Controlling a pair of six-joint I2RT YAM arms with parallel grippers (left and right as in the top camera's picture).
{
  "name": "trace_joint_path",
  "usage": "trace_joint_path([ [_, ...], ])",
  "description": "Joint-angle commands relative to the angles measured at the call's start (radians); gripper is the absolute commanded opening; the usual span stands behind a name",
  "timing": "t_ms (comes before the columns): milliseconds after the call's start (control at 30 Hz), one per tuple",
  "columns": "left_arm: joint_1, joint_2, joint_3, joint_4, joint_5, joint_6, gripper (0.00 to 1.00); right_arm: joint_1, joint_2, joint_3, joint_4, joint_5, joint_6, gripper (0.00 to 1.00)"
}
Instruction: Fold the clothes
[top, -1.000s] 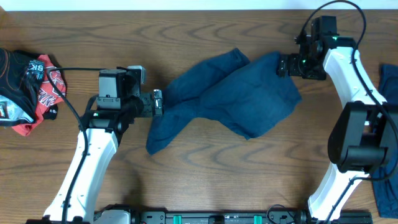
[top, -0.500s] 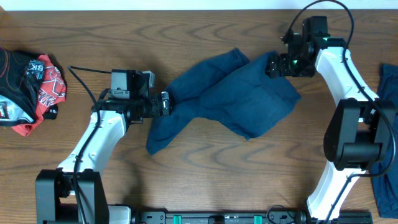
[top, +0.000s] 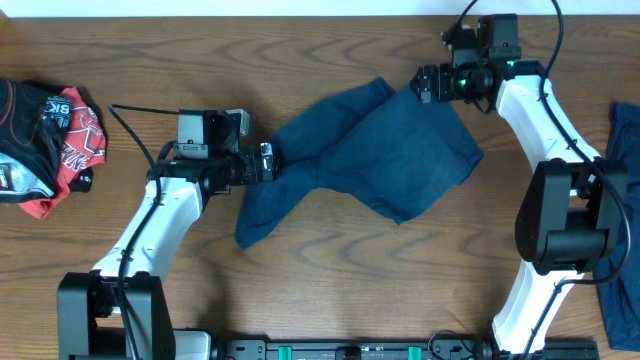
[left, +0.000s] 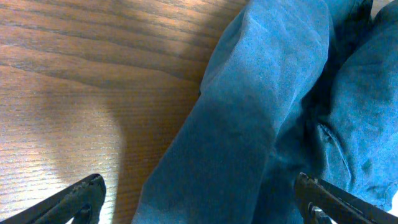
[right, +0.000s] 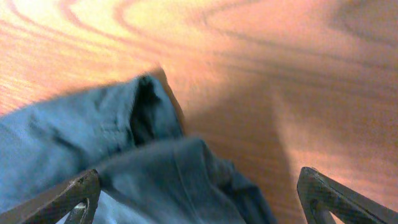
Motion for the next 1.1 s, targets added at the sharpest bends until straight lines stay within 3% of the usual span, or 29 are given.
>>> trace_joint_path([
  [0, 0.005, -0.003, 0.009, 0.002, 0.014, -0.002, 0.98, 0.014, 0.008, 0.001, 0.02, -0.079, 0.05, 0.91],
  [233, 0.005, -0.003, 0.009, 0.008, 0.013, -0.001, 0.98, 0.099, 0.01, 0.0, 0.023, -0.098, 0.047, 0.69],
  [367, 0.005, -0.003, 0.009, 0.015, 0.013, -0.002, 0.98, 0.135, 0.01, 0.0, 0.011, -0.098, 0.046, 0.62],
  [433, 0.005, -0.003, 0.009, 0.017, 0.013, -0.002, 0.98, 0.141, 0.01, 0.0, 0.003, -0.098, 0.046, 0.33],
  [467, 0.005, -0.003, 0.009, 0.018, 0.014, -0.002, 0.98, 0.14, 0.01, 0.0, -0.002, -0.098, 0.047, 0.05],
  [500, 0.005, -0.003, 0.009, 0.018, 0.014, -0.002, 0.98, 0.137, 0.01, 0.001, -0.005, -0.098, 0.049, 0.01],
  [633, 0.005, -0.003, 0.009, 0.017, 0.014, -0.002, 0.98, 0.119, 0.01, 0.001, -0.051, -0.058, 0.057, 0.06],
  [700, 0.005, -0.003, 0.009, 0.017, 0.014, -0.002, 0.98, 0.103, 0.01, 0.001, -0.094, -0.034, 0.053, 0.01],
  [767, 0.005, -0.003, 0.009, 0.017, 0.014, -0.002, 0.98, 0.084, 0.01, 0.001, -0.123, -0.035, 0.039, 0.04],
  [800, 0.005, -0.003, 0.009, 0.017, 0.014, -0.002, 0.98, 0.077, 0.01, 0.001, -0.134, -0.034, 0.038, 0.14],
  [867, 0.005, -0.003, 0.009, 0.017, 0.014, -0.002, 0.98, 0.064, 0.01, 0.001, -0.153, -0.034, 0.038, 0.6],
  [1000, 0.005, -0.003, 0.009, 0.017, 0.014, -0.002, 0.98, 0.053, 0.01, 0.0, -0.169, -0.027, 0.022, 0.79],
  [1067, 0.005, -0.003, 0.009, 0.017, 0.014, -0.002, 0.98, 0.054, 0.01, 0.0, -0.164, -0.028, 0.011, 0.76],
])
